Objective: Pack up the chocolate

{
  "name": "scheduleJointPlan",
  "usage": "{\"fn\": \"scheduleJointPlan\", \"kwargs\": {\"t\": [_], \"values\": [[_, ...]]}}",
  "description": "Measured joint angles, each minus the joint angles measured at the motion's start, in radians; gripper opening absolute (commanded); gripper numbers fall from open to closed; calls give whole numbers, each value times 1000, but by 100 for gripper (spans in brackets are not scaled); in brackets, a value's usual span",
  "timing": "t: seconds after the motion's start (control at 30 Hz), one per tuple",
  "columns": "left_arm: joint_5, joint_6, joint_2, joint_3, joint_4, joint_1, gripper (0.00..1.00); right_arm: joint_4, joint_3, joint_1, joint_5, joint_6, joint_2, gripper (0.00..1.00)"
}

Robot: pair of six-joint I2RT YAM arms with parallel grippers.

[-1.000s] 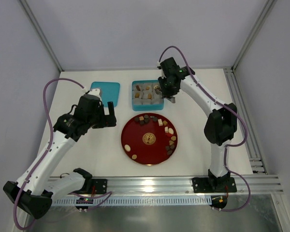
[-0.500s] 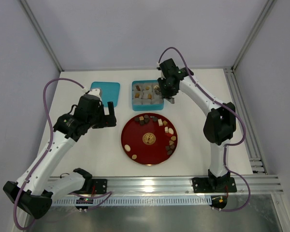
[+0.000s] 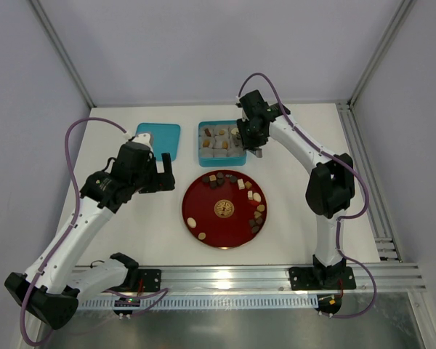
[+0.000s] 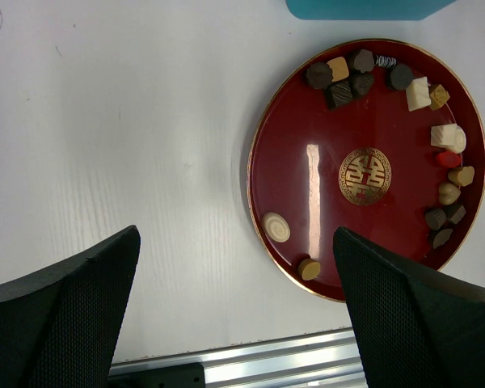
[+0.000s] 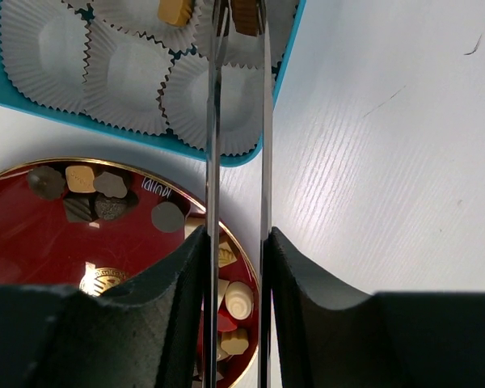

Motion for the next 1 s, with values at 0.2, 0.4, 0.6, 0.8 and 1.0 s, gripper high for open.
{"fn": "scheduleJointPlan", "kwargs": {"t": [0.2,0.4,0.6,0.8,1.0], "values": [[0,0,0,0,0,0,100,5,0,0,-3,3,0,40],[0,0,0,0,0,0,100,5,0,0,-4,5,0,40],[0,0,0,0,0,0,100,-5,27,0,-6,6,0,40],[0,0,0,0,0,0,100,-13,92,-8,-4,10,-9,41],[1,0,0,0,0,0,100,-10,47,-78,-29,26,-96,41]]}}
